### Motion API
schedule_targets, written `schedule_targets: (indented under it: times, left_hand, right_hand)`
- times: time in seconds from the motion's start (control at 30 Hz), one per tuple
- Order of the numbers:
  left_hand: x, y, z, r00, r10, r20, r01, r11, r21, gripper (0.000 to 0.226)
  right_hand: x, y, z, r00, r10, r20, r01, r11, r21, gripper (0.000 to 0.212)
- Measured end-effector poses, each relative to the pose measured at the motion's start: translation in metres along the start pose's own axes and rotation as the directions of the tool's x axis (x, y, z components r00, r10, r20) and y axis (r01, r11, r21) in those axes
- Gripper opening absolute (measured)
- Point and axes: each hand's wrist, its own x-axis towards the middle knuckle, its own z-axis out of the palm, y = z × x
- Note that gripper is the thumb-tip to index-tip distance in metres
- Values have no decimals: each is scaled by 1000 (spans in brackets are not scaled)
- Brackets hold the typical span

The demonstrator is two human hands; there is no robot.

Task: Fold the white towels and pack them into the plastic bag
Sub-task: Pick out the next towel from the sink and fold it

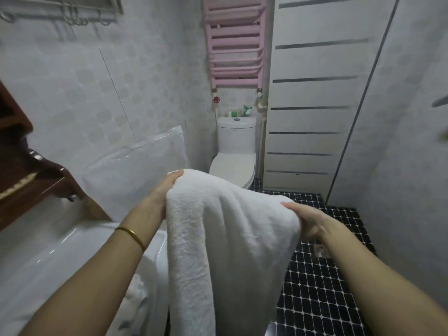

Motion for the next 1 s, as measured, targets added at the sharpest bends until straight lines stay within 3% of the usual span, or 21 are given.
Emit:
schedule_targets:
  times: [0.1, 0.27, 0.37, 0.43, 0.5, 0.53, 0.6, 0.7, 0.77, 0.87, 0.93, 1.0]
  left_hand:
    - [-14, 3, -26, 989, -144, 30, 146, 985, -94, 22]
    - [-32, -26, -45, 955, -295, -33, 296, 936, 190, 24]
    - [-32, -42, -44, 966, -207, -155, 249, 905, 344, 47]
    - [-29, -48, -40, 952, -79, -296, 196, 900, 390, 64]
    - [-29, -46, -33, 945, -18, -327, 134, 932, 337, 69]
    - [-29, -43, -29, 949, -10, -315, 105, 952, 287, 68]
    - [-26, -30, -25, 955, 18, -296, 58, 967, 249, 62]
    - [-26, -7, -22, 944, 91, -316, 14, 948, 316, 49]
    - [-30, 5, -21, 943, 118, -311, 4, 932, 364, 39]
    - [-42, 17, -15, 956, 128, -264, 8, 889, 459, 14]
    - [-47, 21, -15, 955, 124, -270, 21, 879, 477, 23]
    - [-50, 23, -21, 960, 88, -264, 29, 911, 412, 25]
  right_hand:
    - [1, -25, 15, 997, -54, -52, 59, 993, 103, 39]
    - [-4, -49, 34, 989, -146, -33, 149, 980, 131, 40]
    - [-5, -56, 36, 937, -317, -149, 307, 948, -88, 39]
    - [-4, -57, 31, 825, -508, -247, 414, 842, -346, 40]
    - [0, -55, 24, 691, -672, -265, 466, 695, -548, 45]
    - [0, -53, 21, 651, -720, -241, 487, 639, -595, 49]
    - [-2, -48, 16, 661, -740, -122, 572, 603, -557, 53]
    - [-6, -38, 4, 768, -609, 198, 638, 754, -157, 72]
    - [-6, -30, -3, 754, -537, 378, 609, 787, -98, 94]
    - [-4, -18, -1, 756, -490, 433, 620, 747, -238, 104]
    - [-4, -14, 8, 757, -535, 374, 653, 632, -418, 94]
    - [-2, -15, 17, 702, -653, 285, 679, 492, -544, 79]
